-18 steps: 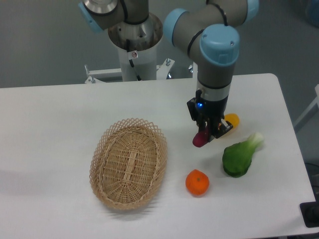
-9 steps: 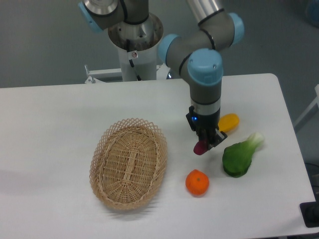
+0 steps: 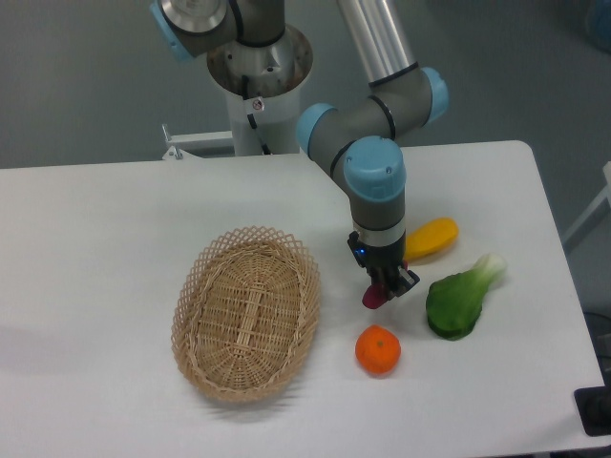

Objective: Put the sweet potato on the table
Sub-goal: 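Lower the held sweet potato onto the table beside the orange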

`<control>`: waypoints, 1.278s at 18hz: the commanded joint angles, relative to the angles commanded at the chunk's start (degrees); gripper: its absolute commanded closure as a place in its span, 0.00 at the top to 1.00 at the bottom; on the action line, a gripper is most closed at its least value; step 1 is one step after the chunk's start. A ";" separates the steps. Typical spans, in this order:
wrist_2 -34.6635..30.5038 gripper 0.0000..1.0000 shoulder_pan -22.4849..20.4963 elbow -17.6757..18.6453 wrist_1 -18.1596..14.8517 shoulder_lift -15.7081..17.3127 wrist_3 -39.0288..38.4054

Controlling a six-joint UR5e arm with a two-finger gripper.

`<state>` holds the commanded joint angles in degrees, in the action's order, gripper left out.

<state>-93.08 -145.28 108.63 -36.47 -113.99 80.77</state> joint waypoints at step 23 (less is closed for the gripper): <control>0.09 1.00 1.14 -5.70 -0.09 4.04 -13.54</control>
<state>-92.99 -144.14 102.93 -36.56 -109.96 67.23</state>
